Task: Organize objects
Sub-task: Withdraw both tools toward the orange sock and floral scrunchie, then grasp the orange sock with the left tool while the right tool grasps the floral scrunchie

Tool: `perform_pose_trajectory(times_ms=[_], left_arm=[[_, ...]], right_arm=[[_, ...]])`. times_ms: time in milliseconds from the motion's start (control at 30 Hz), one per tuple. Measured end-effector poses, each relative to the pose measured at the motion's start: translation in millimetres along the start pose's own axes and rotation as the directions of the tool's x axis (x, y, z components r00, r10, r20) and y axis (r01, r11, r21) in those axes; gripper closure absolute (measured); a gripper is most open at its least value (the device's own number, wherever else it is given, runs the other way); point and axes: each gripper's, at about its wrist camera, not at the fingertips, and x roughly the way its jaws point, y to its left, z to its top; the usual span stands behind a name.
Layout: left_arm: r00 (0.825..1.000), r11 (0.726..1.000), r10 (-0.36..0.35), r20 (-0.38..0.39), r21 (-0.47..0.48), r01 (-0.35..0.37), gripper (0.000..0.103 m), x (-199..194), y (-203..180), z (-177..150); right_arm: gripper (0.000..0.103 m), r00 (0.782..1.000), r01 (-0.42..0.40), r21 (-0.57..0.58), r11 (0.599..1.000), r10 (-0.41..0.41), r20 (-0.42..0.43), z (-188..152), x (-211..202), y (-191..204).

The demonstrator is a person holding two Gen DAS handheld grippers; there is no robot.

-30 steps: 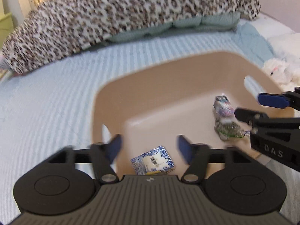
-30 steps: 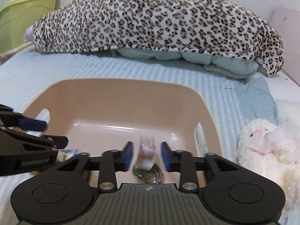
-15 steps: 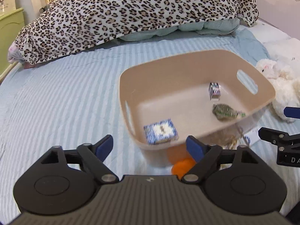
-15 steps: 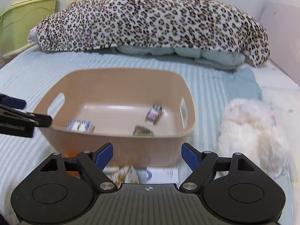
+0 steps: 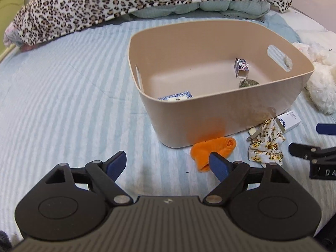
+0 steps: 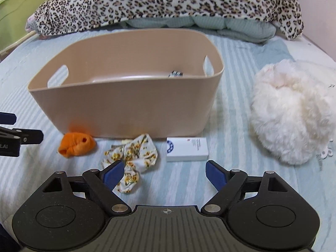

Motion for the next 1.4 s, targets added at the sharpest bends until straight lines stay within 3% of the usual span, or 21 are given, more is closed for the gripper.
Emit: perform_pose_trajectory(times_ms=[367,500,633,700,933,1067,1400], left_arm=[[0.996,0.997,-0.071,-0.050,-0.012,0.071,0.017,45.7,-13.8,-4.9],[0.996,0.996,-0.085,-0.042,-0.025,0.084,0.022,53.8,-17.5,-6.3],[0.993,0.993,-0.113,-0.031,-0.024,0.112,0.042,55.7,-22.5,-10.0],[0.991,0.991,-0.132,-0.023,-0.003,0.132,0.060,55.0,-27.4,-11.4],[0.981,0.982,-0.188,-0.041,-0.007,0.188,0.090,54.7,-28.6,-10.8],[0.979,0.980,-0.198,-0.043,-0.013,0.198,0.094,48.4,-26.3,-14.7],[0.980,0.980,-0.199,-0.019,-0.023,0.198,0.095,29.7,-18.2,-25.1]], right_arm=[[0.017,0.996,-0.059,0.012,0.998,0.059,-0.069,-10.0,40.6,7.0],[0.020,0.995,-0.078,0.023,0.997,0.080,-0.062,-11.2,47.4,9.2],[0.031,0.994,-0.094,0.010,0.995,0.095,-0.048,-11.7,49.0,13.5],[0.039,0.994,-0.106,0.005,0.994,0.106,-0.041,-12.4,48.9,16.3],[0.091,0.985,-0.169,-0.007,0.986,0.168,-0.042,-14.1,48.7,23.2],[0.097,0.983,-0.181,-0.010,0.983,0.180,-0.036,-16.9,43.3,24.8],[0.098,0.986,-0.168,-0.006,0.986,0.168,0.002,-26.1,18.7,21.9]])
